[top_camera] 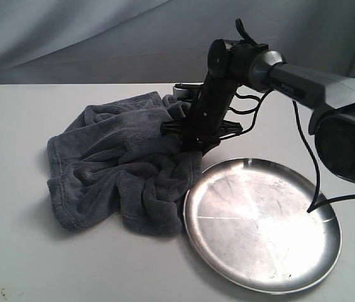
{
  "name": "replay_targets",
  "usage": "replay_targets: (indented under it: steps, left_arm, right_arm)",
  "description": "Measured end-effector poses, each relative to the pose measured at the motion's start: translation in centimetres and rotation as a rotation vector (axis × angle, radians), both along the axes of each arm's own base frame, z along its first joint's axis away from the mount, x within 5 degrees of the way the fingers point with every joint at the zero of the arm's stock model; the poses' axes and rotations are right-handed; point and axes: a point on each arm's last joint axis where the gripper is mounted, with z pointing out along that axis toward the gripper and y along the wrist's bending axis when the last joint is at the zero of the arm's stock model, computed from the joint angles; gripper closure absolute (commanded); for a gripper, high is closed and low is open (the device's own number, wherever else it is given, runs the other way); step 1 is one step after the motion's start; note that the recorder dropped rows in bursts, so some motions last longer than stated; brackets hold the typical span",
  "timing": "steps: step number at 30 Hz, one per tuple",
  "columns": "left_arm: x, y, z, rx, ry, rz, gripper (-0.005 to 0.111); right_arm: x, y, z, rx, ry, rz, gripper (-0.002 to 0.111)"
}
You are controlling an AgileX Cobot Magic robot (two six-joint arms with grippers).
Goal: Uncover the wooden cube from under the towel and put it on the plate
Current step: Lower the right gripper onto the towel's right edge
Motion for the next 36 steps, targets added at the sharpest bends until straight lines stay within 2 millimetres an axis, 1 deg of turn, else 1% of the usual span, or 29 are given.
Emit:
replay_targets:
  steps: [4, 11, 17, 26, 36]
  left_arm:
    - [0.0, 0.0, 0.0, 0.000, 0.000, 0.000, 0.107]
    - [0.0, 0.0, 0.0, 0.000, 0.000, 0.000, 0.107]
    - [0.0, 0.0, 0.0, 0.000, 0.000, 0.000, 0.107]
    - [0.0, 0.0, 0.0, 0.000, 0.000, 0.000, 0.107]
    - [0.0, 0.0, 0.0, 0.000, 0.000, 0.000, 0.107]
  right_arm:
    - [0.0, 0.0, 0.0, 0.004, 0.002, -0.001, 0.108]
    - [0.0, 0.1, 0.0, 0.006, 0.003, -0.002, 0.108]
    - [0.0, 0.0, 0.7, 0.006, -0.014, 0.004, 0.108]
    - [0.0, -0.1, 3.0, 0.010, -0.061, 0.007, 0.108]
    - [-0.3, -0.3, 6.7, 0.039, -0.125, 0.007, 0.108]
